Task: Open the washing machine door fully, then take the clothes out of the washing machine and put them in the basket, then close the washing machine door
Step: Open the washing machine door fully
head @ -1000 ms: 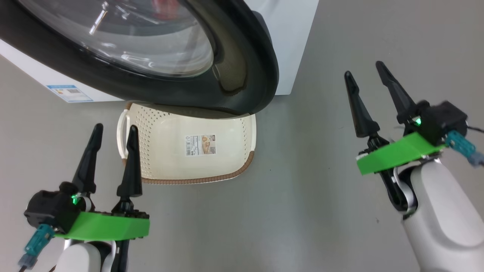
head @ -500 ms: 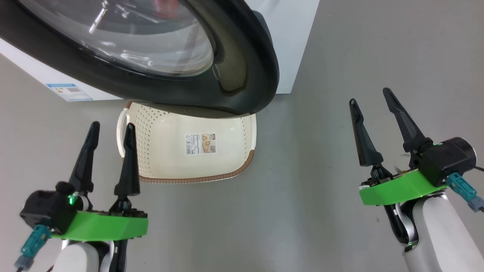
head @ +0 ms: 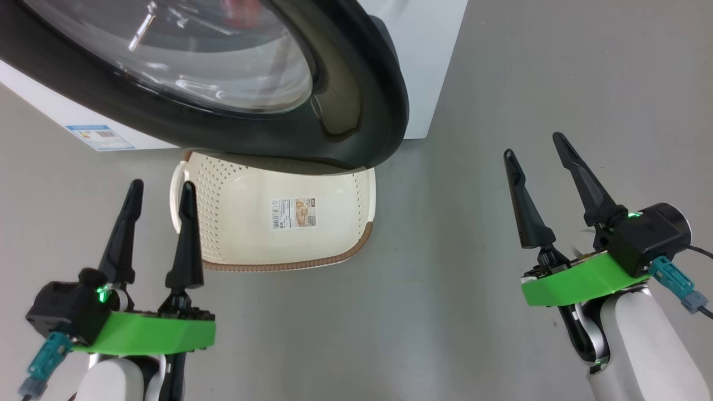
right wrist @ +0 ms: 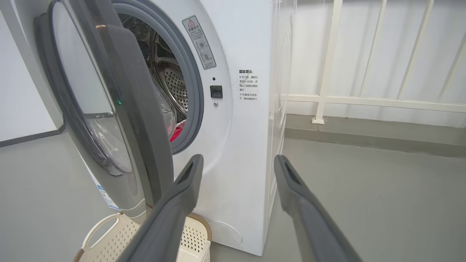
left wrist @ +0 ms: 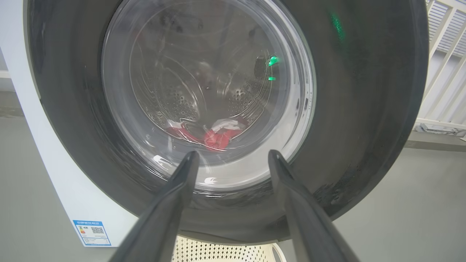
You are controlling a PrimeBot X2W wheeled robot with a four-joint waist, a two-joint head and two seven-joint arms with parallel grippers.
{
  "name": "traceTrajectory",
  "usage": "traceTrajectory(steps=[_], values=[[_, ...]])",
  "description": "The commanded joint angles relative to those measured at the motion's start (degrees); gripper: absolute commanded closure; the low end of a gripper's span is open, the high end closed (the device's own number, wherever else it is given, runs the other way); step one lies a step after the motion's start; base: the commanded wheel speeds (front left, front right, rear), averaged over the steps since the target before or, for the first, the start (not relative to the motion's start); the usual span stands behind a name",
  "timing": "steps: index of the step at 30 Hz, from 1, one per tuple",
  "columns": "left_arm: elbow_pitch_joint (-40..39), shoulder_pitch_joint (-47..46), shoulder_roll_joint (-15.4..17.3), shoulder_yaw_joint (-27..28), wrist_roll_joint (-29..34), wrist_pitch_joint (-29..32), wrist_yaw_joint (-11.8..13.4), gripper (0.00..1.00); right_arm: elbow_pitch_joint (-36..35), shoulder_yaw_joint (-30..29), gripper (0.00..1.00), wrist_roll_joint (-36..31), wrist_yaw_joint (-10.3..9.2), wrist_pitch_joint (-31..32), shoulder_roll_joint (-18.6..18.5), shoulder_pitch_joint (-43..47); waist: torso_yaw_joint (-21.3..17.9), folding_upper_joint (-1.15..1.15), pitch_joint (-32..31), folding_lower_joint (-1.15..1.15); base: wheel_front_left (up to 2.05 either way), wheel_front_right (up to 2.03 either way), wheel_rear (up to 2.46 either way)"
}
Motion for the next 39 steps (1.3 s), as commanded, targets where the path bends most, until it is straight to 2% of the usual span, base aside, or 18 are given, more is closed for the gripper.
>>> traceTrajectory(steps=[1, 15, 16, 17, 18, 19, 24, 28, 35, 39], values=[[-1.5, 0.5, 0.8, 1.9, 0.5, -0.4, -0.3, 0.0, -1.2, 1.2, 0.0, 0.1, 0.29, -0.4, 0.4, 0.5, 0.0, 0.0, 0.0, 0.0, 0.0, 0.0, 0.0], [-1.2, 0.4, 0.8, 1.9, 0.6, -0.4, -0.3, 0.0, -0.6, 1.5, 0.0, -0.8, 0.29, -0.4, 0.4, 0.3, -0.3, 0.0, 0.5, 0.0, 0.0, 0.0, 0.0], [-1.1, 0.4, 0.8, 1.9, 0.7, -0.4, -0.3, 0.0, -0.5, 1.6, 0.18, -0.8, 0.29, -0.4, 0.4, 0.1, -0.3, 0.0, 0.5, 0.0, 0.0, 0.0, 0.0], [-1.1, 0.4, 0.8, 1.8, 0.7, -0.4, -0.3, 0.0, -0.2, 1.6, 0.57, -0.7, 0.29, -0.4, 0.4, -0.1, -0.3, 0.0, 0.5, 0.0, 0.0, 0.0, 0.0], [-1.1, 0.3, 0.8, 1.8, 0.7, -0.4, -0.3, 0.0, 0.2, 1.9, 0.86, -0.7, 0.29, -0.4, 0.4, -0.4, -0.3, 0.0, 0.5, 0.0, 0.0, 0.0, 0.0], [-1.1, 0.3, 0.8, 1.8, 0.8, -0.4, -0.3, 0.0, 0.8, 2.2, 1.0, -0.7, 0.29, -0.4, 0.4, -0.9, -0.2, 0.0, 0.6, 0.0, 0.0, 0.0, 0.0], [-1.0, 0.2, 0.8, 1.8, 0.6, -0.4, -0.3, 0.0, 4.1, 3.9, 1.0, 2.4, 0.29, -0.4, 0.4, -3.8, -0.1, 0.0, 0.6, 0.0, 0.0, 0.0, 0.0], [-0.9, 0.1, 0.8, 1.6, 0.5, -0.4, -0.3, 0.0, 9.3, 6.6, 1.0, 12.2, 0.29, -0.4, 0.4, -8.6, 0.3, 0.0, 0.6, 0.0, 0.0, 0.0, 0.0], [-0.6, -0.1, 0.8, 0.4, 0.5, -0.4, -0.3, 0.0, 18.0, 11.7, 1.0, 39.7, 0.29, 0.3, 0.4, -19.0, 2.0, 0.0, 0.5, 0.0, 0.0, 0.0, 0.0], [-0.3, 0.1, 0.8, 0.1, 0.2, -0.4, -0.3, 0.0, 20.0, 13.4, 1.0, 59.7, 0.29, 7.8, 0.4, -24.9, 2.8, 0.0, 0.4, 0.0, 0.0, 0.0, 0.0]])
